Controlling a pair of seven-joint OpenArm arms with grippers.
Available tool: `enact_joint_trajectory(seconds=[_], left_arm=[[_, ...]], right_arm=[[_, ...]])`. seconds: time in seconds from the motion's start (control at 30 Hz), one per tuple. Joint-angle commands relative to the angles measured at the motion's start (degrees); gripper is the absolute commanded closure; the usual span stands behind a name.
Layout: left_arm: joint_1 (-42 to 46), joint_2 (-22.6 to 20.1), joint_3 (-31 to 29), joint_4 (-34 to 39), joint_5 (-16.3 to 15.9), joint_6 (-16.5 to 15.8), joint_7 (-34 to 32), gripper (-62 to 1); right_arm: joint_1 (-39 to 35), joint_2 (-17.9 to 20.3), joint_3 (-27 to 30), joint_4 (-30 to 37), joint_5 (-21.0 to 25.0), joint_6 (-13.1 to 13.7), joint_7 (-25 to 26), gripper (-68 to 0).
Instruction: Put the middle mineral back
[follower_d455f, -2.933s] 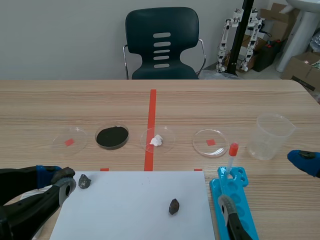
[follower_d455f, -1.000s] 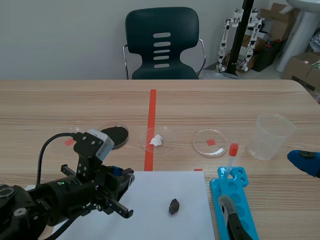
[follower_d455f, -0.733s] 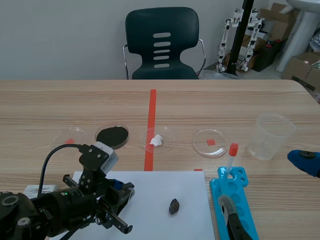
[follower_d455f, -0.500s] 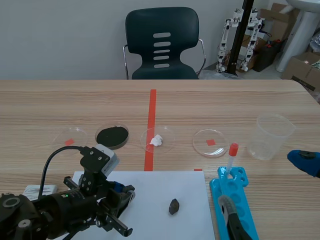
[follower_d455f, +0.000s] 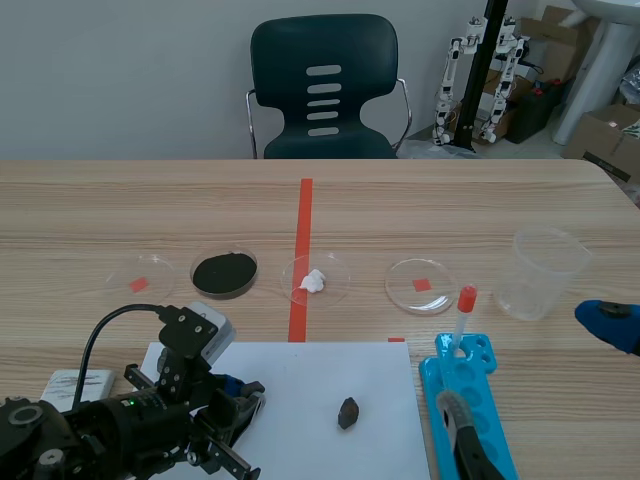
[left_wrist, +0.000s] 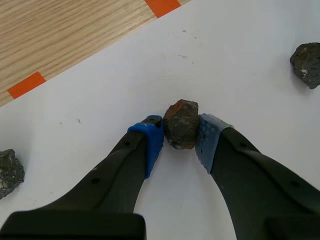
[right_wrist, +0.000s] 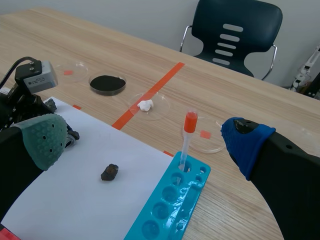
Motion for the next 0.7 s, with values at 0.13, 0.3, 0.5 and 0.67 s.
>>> enact_joint_trajectory(seconds=[0.13, 0.3, 0.5, 0.67], left_arm=[[-0.3, 0.4, 0.2, 0.3, -0.2, -0.2, -0.2, -13.7], [-0.2, 0.4, 0.2, 0.3, -0.2, -0.2, -0.8, -34.2], [0.0, 0.4, 0.2, 0.4, -0.2, -0.2, -2.7, -56.8], [0.2, 0.3, 0.2, 1.0, -0.2, -0.2, -2.7, -57.0]], right_arm=[[-0.1, 0.6, 0.0, 0.5, 0.6, 0.0, 1.0, -65.5], [-0.1, 0.6, 0.0, 0.5, 0.6, 0.0, 1.0, -65.5], [-0.1, 0.6, 0.0, 0.5, 0.6, 0.0, 1.0, -65.5], [-0.1, 0.6, 0.0, 0.5, 0.6, 0.0, 1.0, -65.5]])
